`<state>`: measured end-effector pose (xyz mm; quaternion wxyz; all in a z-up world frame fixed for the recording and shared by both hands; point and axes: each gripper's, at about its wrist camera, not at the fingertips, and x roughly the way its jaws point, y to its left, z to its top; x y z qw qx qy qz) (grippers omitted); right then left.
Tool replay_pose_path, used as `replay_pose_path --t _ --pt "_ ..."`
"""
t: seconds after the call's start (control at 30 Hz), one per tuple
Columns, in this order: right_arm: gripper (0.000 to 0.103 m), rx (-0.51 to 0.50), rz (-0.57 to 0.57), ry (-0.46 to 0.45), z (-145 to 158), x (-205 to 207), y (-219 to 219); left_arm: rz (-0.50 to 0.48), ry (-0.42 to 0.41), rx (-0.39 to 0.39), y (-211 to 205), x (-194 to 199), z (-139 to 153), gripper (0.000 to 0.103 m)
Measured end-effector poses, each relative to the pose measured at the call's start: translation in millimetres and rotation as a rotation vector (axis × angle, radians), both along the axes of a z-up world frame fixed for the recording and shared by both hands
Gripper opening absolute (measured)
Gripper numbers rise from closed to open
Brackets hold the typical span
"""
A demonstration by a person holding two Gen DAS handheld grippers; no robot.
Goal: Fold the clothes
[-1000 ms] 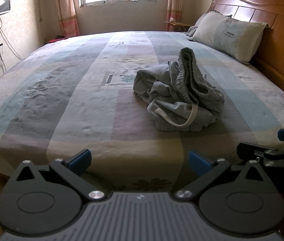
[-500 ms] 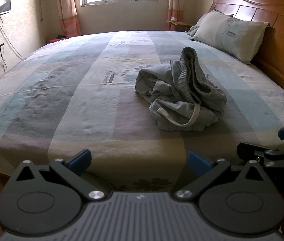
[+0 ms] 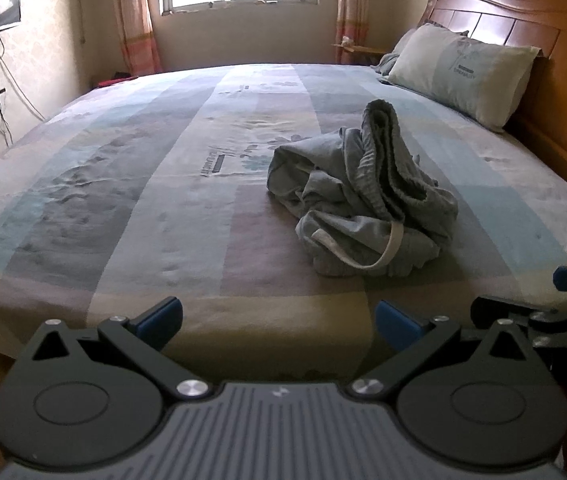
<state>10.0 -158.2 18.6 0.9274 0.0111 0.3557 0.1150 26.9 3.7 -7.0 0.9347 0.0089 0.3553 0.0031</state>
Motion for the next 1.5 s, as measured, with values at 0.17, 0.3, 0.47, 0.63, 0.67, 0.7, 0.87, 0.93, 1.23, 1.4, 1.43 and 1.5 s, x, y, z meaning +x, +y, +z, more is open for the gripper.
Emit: replay_pose_path --t 0.17,0.3,0.47,0.63,0.67,0.7,0.87,0.93,1.23,1.4,1.43,1.5 --pt "0.103 -0.009 0.009 0.003 -5 6 3 -0.003 -0.003 0.003 -2 8 -5 0.102" --pt "0.103 -0.010 0.001 0.006 -9 11 1 -0.008 -0.008 0.017 -5 13 -8 0.102" --pt "0.103 0.013 -0.003 0.021 -13 16 -3 -0.022 0.004 -0.001 -7 19 -11 0.102" --pt "0.103 0.020 -0.008 0.026 -14 19 -6 -0.030 0.007 -0.005 -9 23 -11 0.102" --pt "0.103 0.024 -0.010 0.029 -14 20 -7 -0.031 0.008 -0.006 -9 23 -11 0.102" --pt "0.103 0.027 -0.012 0.031 -14 20 -8 -0.033 0.012 -0.007 -10 24 -11 0.102" --pt "0.103 0.042 -0.021 0.042 -17 23 -13 -0.040 0.019 0.002 -15 29 -11 0.102" --pt "0.103 0.048 -0.023 0.045 -17 25 -15 -0.044 0.018 0.007 -16 31 -10 0.102" --pt "0.103 0.042 -0.024 0.072 -20 35 -14 -0.046 0.038 0.001 -15 42 -15 0.102" --pt "0.103 0.022 -0.033 0.079 -16 44 -7 -0.053 0.042 -0.004 -11 52 -13 0.102" --pt "0.103 0.018 -0.037 0.078 -15 45 -6 -0.056 0.040 -0.005 -10 54 -12 0.102" --pt "0.103 0.010 -0.045 0.075 -11 48 -3 -0.065 0.033 -0.015 -8 57 -10 0.102"
